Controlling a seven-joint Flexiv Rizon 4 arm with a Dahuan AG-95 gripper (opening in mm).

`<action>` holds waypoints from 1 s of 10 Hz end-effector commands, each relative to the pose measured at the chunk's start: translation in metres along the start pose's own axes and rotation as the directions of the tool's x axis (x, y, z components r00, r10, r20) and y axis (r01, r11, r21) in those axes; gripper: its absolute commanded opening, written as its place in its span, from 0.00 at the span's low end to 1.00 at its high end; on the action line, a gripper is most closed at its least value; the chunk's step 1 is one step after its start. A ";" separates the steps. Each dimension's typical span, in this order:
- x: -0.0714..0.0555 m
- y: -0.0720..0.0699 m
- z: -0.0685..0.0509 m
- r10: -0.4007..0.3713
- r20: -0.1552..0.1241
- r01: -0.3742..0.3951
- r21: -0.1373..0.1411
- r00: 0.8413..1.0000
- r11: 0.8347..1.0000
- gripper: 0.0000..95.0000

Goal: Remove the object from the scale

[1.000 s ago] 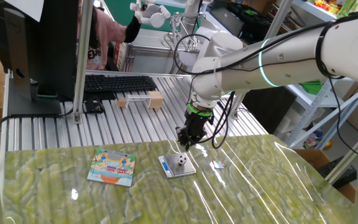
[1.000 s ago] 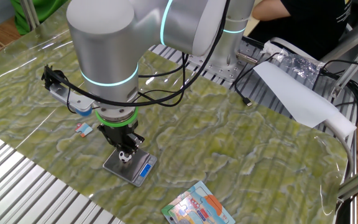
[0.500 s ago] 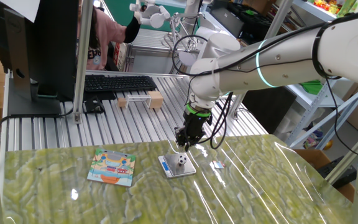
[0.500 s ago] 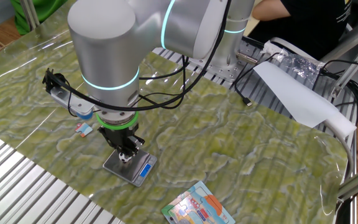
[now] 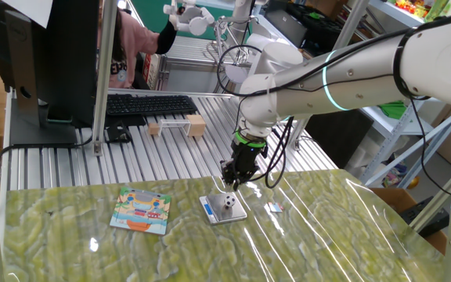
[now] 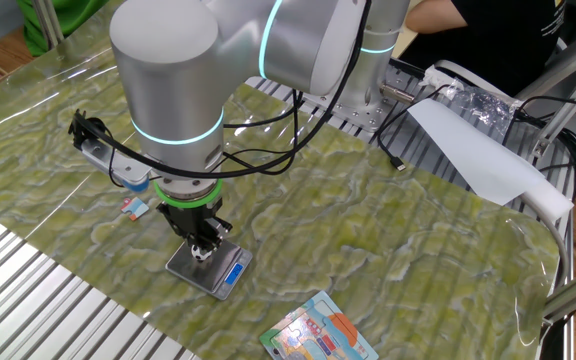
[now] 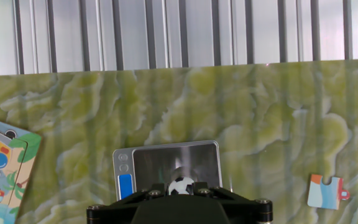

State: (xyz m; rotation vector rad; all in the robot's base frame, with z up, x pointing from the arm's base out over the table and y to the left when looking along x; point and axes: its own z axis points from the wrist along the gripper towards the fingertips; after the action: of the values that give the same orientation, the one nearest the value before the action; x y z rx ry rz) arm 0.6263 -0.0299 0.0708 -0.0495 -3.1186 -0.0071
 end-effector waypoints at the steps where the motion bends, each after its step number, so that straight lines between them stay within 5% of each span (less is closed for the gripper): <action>1: 0.000 0.000 0.000 -0.001 0.000 0.001 0.000 1.000 1.000 0.40; 10: 0.002 -0.007 0.010 -0.007 0.004 0.007 -0.002 1.000 1.000 0.40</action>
State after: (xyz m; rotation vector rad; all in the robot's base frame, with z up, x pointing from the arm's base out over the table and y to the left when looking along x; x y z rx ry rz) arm 0.6239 -0.0366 0.0588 -0.0373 -3.1213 -0.0118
